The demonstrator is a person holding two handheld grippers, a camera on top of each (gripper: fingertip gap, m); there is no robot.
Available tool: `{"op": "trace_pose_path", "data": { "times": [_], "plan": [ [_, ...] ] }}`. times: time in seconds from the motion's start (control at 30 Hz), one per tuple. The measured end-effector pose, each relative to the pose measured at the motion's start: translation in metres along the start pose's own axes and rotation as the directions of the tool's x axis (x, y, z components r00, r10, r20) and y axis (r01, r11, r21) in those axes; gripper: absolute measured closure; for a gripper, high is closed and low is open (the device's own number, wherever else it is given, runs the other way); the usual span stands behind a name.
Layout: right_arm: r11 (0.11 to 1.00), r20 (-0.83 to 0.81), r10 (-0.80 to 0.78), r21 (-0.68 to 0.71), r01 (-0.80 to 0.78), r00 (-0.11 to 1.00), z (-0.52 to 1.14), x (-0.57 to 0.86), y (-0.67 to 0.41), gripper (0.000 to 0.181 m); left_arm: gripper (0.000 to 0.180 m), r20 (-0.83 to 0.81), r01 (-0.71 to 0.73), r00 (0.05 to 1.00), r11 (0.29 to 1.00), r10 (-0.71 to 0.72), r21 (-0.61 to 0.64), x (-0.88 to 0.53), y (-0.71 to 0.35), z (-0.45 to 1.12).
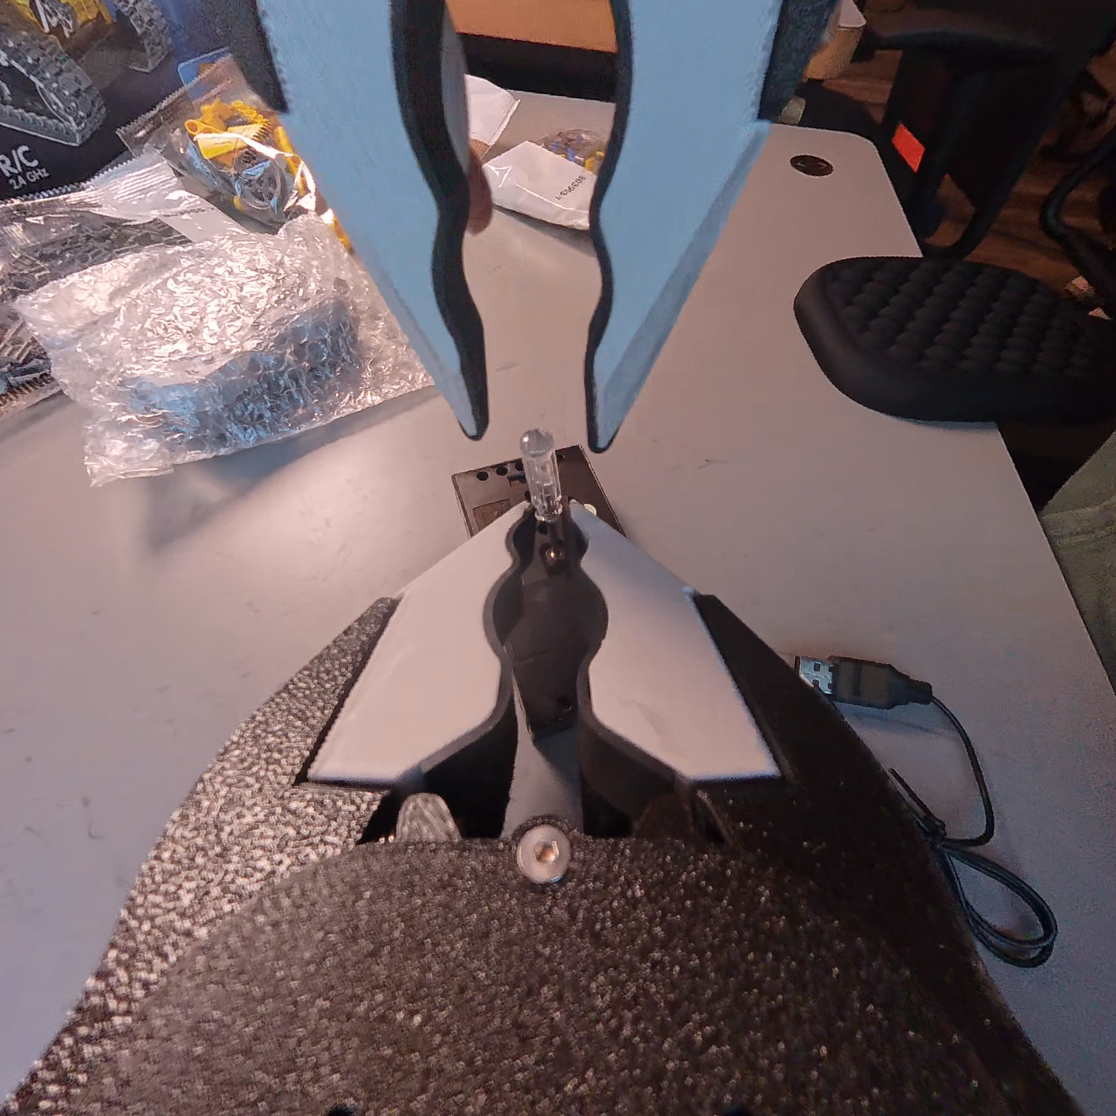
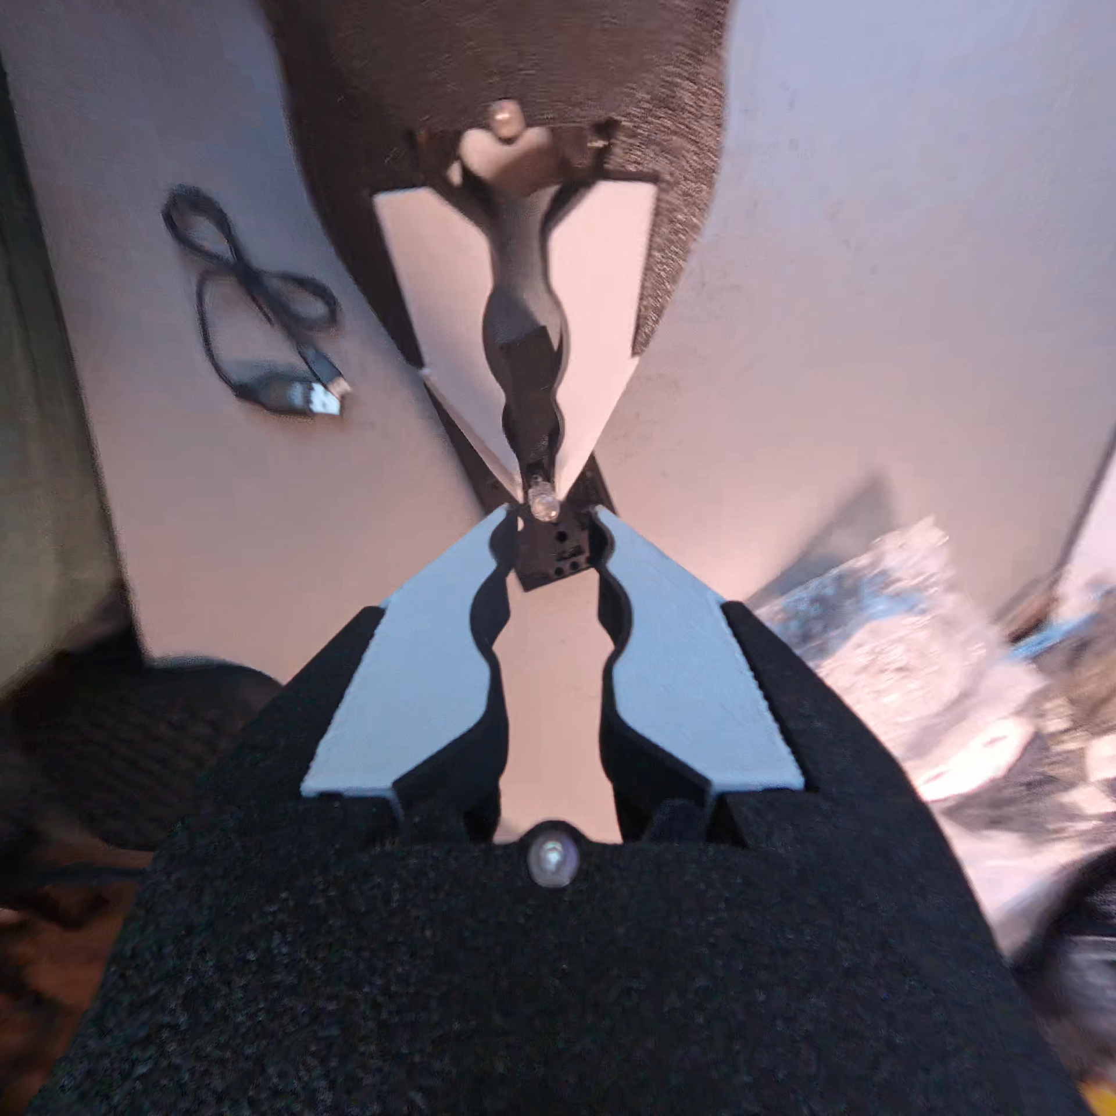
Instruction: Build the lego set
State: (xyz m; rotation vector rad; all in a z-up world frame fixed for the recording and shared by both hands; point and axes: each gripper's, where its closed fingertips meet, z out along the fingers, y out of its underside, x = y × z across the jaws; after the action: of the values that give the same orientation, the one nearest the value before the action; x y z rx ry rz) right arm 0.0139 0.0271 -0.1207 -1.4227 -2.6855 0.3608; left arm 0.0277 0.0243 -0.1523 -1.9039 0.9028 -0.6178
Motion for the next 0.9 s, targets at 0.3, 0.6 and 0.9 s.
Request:
{"op": "trace_pose_path", "data": {
  "times": [0.3,0.6,0.9],
  "plan": [
    [0.942,0.045,0.335,0.001,-0.335,0.941,0.007,-0.001,0.0,0.174,0.172,0.01,0.027,1.0,1.0,-0.027,0.0,-0.001,0.0,0.0],
    [0.932,0.044,-0.351,-0.082,0.354,0.935,0.007,-0.006,-0.001,0.174,0.168,-0.066,-0.018,0.998,1.0,0.02,0.021,0.004,-0.001,-0.005],
    [0.879,0.038,-0.461,-0.12,0.462,0.886,0.006,-0.007,0.001,0.173,0.172,-0.053,-0.023,0.998,1.0,0.022,-0.002,0.003,-0.001,0.002]
  ]
}}
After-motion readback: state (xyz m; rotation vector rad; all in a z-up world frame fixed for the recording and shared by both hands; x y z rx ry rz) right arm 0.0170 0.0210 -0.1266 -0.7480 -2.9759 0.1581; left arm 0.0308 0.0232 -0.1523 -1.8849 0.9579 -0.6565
